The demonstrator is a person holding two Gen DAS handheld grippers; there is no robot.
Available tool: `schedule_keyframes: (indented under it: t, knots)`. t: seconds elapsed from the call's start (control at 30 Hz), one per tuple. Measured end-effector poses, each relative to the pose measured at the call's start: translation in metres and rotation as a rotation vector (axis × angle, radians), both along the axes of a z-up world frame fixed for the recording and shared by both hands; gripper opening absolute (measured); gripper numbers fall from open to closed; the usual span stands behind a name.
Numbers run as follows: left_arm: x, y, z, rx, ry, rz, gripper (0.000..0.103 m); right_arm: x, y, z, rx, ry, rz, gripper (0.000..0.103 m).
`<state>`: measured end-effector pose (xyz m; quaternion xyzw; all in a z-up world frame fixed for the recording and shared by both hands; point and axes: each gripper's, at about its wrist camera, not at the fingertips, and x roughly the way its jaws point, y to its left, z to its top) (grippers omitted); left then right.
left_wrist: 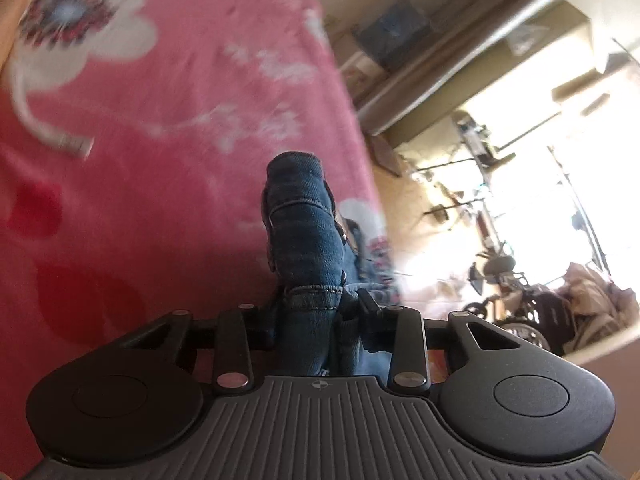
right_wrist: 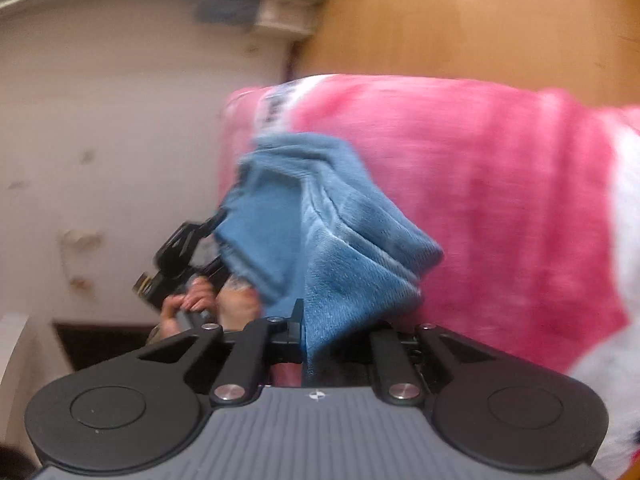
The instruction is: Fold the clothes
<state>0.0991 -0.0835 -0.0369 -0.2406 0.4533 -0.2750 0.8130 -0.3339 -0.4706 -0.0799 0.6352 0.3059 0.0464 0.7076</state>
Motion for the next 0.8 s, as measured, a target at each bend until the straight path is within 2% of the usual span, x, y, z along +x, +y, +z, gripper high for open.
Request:
schedule_keyframes:
  t: [0.13, 0.27, 0.33, 0.37, 0.43, 0.5, 0.53, 0.57, 0.6, 0.63, 0.67, 0.73, 0.8]
  knots:
    - [0.003, 0.024, 0.048, -0.009, -0.060, 0.007, 0.035, 0.010, 0.009, 0.031, 0.003, -0.109, 0.091, 0.011]
    - [0.006, 0.051, 0.059, 0.037, -0.110, 0.023, 0.035, 0.016, 0.028, 0.042, 0.037, -0.180, 0.205, 0.011]
    - [0.007, 0.065, 0.063, 0.061, -0.135, 0.031, 0.036, 0.018, 0.044, 0.037, 0.007, -0.183, 0.279, 0.011]
    - [0.010, 0.070, 0.052, 0.102, -0.126, 0.023, 0.039, 0.019, 0.053, 0.034, -0.026, -0.181, 0.324, 0.011]
    - [0.016, 0.081, 0.015, 0.231, -0.062, 0.030, 0.045, 0.021, 0.074, 0.021, -0.112, -0.135, 0.420, 0.014]
    - [0.025, 0.092, -0.030, 0.408, 0.055, 0.084, 0.047, 0.025, 0.093, -0.001, -0.202, 0.021, 0.515, 0.023]
    - [0.025, 0.101, -0.040, 0.396, 0.081, 0.111, 0.049, 0.028, 0.101, -0.012, -0.245, 0.111, 0.557, 0.031]
    - [0.024, 0.110, -0.044, 0.352, 0.096, 0.139, 0.050, 0.029, 0.108, -0.021, -0.284, 0.181, 0.595, 0.031]
    - [0.024, 0.120, -0.049, 0.308, 0.112, 0.167, 0.050, 0.026, 0.111, -0.022, -0.306, 0.199, 0.620, 0.031]
    - [0.023, 0.122, -0.047, 0.302, 0.101, 0.178, 0.050, 0.022, 0.109, -0.019, -0.308, 0.190, 0.629, 0.033]
    - [0.022, 0.123, -0.042, 0.307, 0.081, 0.184, 0.050, 0.018, 0.104, -0.014, -0.307, 0.180, 0.629, 0.040]
    - [0.021, 0.118, -0.029, 0.338, 0.012, 0.172, 0.050, 0.012, 0.089, -0.002, -0.322, 0.167, 0.612, 0.047]
    - [0.020, 0.112, -0.016, 0.363, -0.058, 0.155, 0.051, 0.009, 0.069, 0.010, -0.343, 0.158, 0.586, 0.047]
